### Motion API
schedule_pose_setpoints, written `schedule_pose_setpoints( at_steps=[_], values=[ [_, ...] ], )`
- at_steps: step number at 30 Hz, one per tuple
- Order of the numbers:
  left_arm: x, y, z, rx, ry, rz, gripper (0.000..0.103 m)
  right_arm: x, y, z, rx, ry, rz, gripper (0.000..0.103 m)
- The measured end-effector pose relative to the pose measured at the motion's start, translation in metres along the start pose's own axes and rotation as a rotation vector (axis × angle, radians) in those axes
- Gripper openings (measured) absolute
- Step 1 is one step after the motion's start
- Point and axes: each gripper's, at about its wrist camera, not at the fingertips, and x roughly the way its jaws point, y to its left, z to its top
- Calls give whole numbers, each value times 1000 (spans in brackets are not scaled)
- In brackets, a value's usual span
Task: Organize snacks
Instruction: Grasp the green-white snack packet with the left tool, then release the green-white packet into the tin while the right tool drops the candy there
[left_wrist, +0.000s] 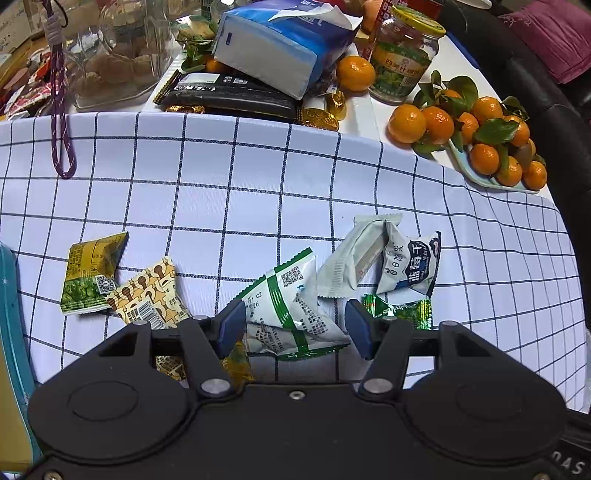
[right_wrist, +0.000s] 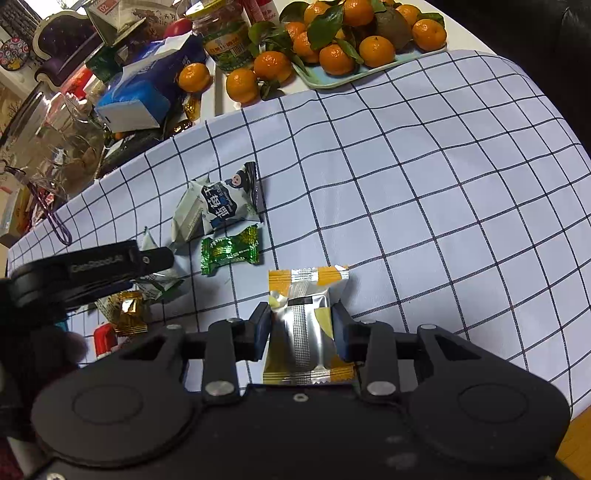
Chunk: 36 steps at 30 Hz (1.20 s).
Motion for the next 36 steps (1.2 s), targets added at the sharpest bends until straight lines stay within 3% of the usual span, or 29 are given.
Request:
schedule_pose_setpoints(
  at_steps=[3,9,15,28,31,36],
  values=[
    [0,-11,-1,41,-16,22,64,-3,-4,2,23,-4,8,38],
    [-3,-25,-4,101,47,-138,64,-7,-14,3,72,-8,21,38],
    [12,-18,-4,18,92,-113,64,-10,-19,3,96,-23,22,37],
    [11,-36,-10,102,29,-80,62,-19,-16,2,102,-50,62,37],
    [9,-35,-10,84,54,-114,54,-23,-14,2,100,-55,66,37],
    [-2,-27,-12,40,55,-153,52,-28,-10,3,100,-80,48,37]
  ],
)
